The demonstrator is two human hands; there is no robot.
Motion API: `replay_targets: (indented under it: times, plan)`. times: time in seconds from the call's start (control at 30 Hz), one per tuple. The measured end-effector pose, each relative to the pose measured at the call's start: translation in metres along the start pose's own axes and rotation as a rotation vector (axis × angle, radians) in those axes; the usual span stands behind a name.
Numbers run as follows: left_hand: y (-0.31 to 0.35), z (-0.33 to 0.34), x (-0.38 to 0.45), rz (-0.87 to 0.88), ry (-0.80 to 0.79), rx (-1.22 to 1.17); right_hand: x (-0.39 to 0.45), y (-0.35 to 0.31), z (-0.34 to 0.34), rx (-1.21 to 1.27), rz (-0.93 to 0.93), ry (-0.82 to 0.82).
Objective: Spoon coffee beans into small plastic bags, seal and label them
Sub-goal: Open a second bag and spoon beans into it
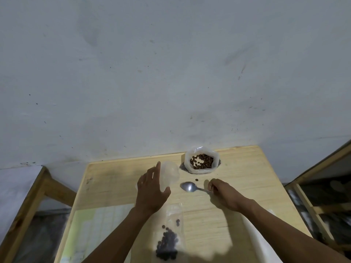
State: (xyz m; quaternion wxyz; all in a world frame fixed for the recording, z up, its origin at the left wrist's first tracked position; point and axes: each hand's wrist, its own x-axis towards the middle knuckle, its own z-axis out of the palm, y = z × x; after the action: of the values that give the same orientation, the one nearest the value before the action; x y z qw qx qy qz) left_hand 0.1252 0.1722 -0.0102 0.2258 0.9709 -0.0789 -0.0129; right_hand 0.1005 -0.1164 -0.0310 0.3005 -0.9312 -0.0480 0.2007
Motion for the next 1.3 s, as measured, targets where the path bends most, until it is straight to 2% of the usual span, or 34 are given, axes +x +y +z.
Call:
replay_targets:
  times: [0.17, 0.3, 0.4, 0.6, 0.8, 0.93, 1.1, 1.2, 1.3]
  plan:
    - [-0.006, -0.005, 0.004, -0.035, 0.031, -0.028, -0.004, -0.013, -0.02, 0.389, -0.045, 0.11]
    - [-0.008, -0.007, 0.008, -0.048, 0.047, -0.038, 0.001, -0.036, -0.051, 0.902, -0.004, 0.407]
    - [-0.005, -0.007, 0.012, -0.053, 0.053, -0.061, 0.007, -0.046, -0.072, 1.115, 0.035, 0.558]
    - [0.008, -0.004, 0.017, -0.001, 0.037, -0.055, 0.02, -0.043, -0.089, 1.101, 0.023, 0.723]
    - [0.019, 0.006, 0.028, 0.099, -0.026, 0.054, 0.032, -0.026, -0.068, 0.759, 0.088, 0.792]
    - [0.028, 0.014, 0.037, 0.151, -0.086, 0.17, 0.037, -0.013, -0.042, 0.659, 0.152, 0.831]
    - [0.036, 0.022, 0.044, 0.158, -0.103, 0.226, 0.034, -0.008, -0.023, 0.764, 0.287, 0.823]
    - [0.036, 0.026, 0.046, 0.163, -0.09, 0.227, 0.035, -0.004, -0.015, 0.793, 0.346, 0.764]
    - [0.036, 0.028, 0.046, 0.168, -0.085, 0.22, 0.035, -0.009, -0.014, 0.926, 0.402, 0.709]
